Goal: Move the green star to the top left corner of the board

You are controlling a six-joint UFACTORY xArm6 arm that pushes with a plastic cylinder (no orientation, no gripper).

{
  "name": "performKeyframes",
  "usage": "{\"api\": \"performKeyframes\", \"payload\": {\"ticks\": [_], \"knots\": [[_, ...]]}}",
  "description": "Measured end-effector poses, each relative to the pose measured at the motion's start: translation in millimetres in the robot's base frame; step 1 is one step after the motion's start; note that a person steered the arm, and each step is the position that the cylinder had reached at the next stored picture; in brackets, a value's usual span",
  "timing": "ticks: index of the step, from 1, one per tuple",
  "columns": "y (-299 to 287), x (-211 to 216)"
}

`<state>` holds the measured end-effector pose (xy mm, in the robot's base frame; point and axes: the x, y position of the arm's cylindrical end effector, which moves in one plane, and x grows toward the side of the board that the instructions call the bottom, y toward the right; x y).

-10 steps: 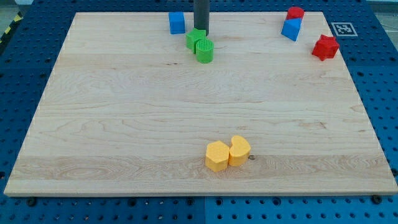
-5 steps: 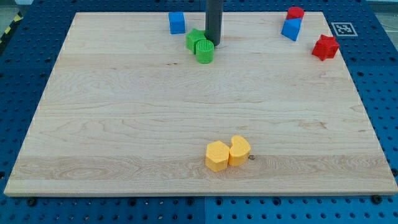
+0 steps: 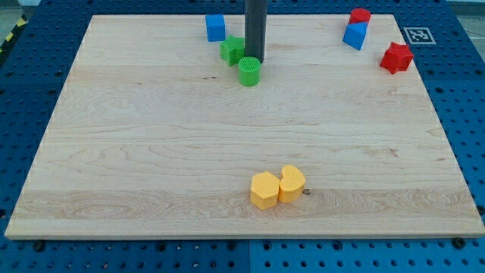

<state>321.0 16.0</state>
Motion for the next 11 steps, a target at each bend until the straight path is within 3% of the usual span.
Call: {"api": "performKeyframes", "payload": {"ticks": [10, 11], "knots": [[-12.6, -12.6], [-40.5, -20.2]]}}
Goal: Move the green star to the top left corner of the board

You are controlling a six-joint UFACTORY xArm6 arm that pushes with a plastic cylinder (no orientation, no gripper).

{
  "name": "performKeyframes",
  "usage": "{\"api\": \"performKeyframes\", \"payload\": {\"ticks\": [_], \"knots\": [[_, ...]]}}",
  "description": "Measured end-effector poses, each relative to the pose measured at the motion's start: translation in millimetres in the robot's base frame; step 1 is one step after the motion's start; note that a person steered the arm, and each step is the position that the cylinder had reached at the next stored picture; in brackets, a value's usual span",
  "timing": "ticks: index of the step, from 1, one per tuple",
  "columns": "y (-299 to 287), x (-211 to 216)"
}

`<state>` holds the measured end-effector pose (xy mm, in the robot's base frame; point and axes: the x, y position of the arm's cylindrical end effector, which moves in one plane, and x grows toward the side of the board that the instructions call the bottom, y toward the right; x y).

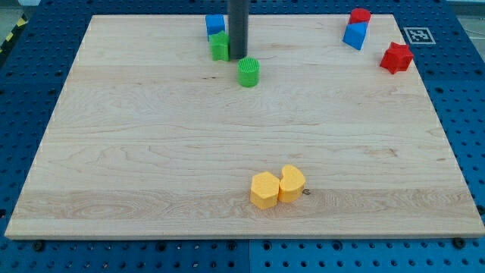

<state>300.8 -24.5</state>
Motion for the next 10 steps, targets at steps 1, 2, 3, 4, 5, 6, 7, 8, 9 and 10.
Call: {"api": "performKeyframes", "payload": {"ticks": [1, 2, 3, 4, 5, 6, 7, 8, 9, 10], "knots": [[-9.6, -0.5], [-25.2, -0.5], [-40.5, -0.5], [-61.5, -0.5], [-80.0, -0.5], [-73.5, -0.5], [-59.0, -0.5], [-59.2, -7.7], [-87.7, -20.0], [-92.3, -21.7]]}}
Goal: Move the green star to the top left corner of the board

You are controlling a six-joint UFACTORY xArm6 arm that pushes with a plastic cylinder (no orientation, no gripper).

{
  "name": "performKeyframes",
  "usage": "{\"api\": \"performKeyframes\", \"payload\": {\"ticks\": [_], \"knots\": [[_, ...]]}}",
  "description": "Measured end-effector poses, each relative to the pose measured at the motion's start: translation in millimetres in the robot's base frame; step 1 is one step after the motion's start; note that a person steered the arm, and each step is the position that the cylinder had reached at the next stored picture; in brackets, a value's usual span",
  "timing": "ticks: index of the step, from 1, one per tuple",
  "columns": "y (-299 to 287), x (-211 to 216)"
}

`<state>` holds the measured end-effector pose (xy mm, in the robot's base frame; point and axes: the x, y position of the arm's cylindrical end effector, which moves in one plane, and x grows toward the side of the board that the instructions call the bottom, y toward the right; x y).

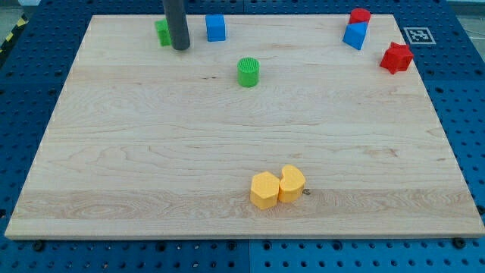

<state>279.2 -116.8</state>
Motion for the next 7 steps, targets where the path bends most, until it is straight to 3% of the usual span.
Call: {"api": "performKeyframes", "payload": {"ticks": [3, 4, 6, 7], "knots": [[-28.8, -7.8], [6.2, -5.5], [10.2, -51.1], [-14.2, -52.9]]}}
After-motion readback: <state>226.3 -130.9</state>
